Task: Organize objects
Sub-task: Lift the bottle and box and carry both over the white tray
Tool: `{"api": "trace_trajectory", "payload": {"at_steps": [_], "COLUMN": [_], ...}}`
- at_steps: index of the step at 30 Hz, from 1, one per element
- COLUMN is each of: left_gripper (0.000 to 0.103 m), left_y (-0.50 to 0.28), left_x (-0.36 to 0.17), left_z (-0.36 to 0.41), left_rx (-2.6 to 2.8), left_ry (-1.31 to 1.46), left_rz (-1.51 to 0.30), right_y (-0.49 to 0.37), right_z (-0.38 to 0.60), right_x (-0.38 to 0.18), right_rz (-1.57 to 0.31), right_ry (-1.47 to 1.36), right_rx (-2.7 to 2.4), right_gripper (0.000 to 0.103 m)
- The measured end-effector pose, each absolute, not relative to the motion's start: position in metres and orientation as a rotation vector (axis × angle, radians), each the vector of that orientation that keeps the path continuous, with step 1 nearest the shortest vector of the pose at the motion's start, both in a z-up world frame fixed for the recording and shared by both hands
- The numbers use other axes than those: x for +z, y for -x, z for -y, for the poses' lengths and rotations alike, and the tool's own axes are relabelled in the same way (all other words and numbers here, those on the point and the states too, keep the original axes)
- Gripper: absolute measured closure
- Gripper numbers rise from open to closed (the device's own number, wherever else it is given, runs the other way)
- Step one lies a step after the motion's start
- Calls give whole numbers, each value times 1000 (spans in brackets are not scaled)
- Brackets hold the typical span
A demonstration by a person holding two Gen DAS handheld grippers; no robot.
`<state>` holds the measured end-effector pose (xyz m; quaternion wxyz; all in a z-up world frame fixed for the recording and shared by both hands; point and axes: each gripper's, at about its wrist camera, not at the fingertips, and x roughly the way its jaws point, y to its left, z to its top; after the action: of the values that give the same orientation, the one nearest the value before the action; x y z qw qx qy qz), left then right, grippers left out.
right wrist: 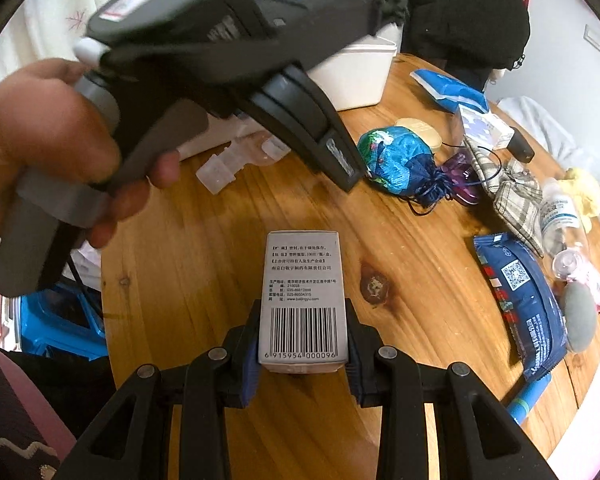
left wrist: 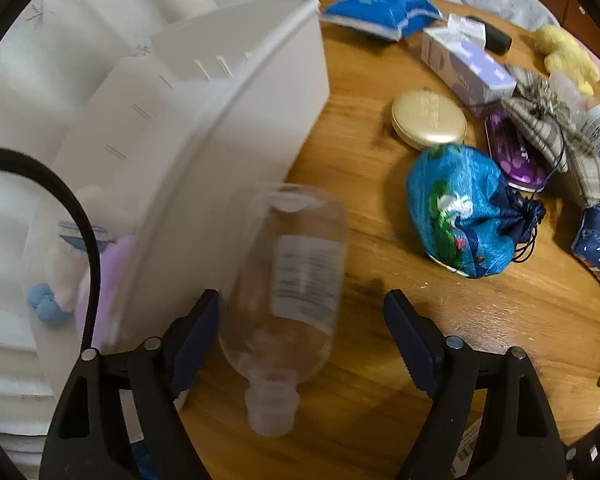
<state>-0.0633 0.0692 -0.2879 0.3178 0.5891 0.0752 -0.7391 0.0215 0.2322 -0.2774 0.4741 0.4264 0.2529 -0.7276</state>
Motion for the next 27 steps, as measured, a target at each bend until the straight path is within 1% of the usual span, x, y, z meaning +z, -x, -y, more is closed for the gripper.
{"api": "trace_trajectory", "payload": {"at_steps": [8, 10, 11, 12, 15, 18, 24, 27], "left_gripper": [20, 21, 25, 32, 39, 41, 47, 47], "left_y": [69, 69, 69, 68, 64, 63, 58, 54], "left_x": [-290, -290, -290, -290, -290, -290, -289, -284], "left_z": [-65, -62, -61, -59, -47, -41, -42, -43], "left_rx": [-1921, -1925, -1937, -1951, -1963, -1962, -1987, -2010], "left_ry": [-1467, -1453, -1448, -1444, -1437, -1444, -1460, -1460], "left_rz": [-201, -231, -257, -293, -434, -485, -505, -513], "right_y": [-21, -20, -20, -19, -15, -14, -10, -10], "right_z": [-238, -240, -241, -241, -242, -244, -246, -247], "right_x": [-281, -281, -281, -281, -281, -281, -276, -273], "right_rz": [-614, -612, -609, -605, -597, -589, -576, -570], "right_ry": [-1068, -1075, -1080, -1083, -1094, -1102, -1100, -1100], "right_rx": [-1790, -1794, -1797, -1800, -1807, -1814, -1837, -1847], "right_gripper": [68, 68, 68, 68, 68, 68, 68, 68]}}
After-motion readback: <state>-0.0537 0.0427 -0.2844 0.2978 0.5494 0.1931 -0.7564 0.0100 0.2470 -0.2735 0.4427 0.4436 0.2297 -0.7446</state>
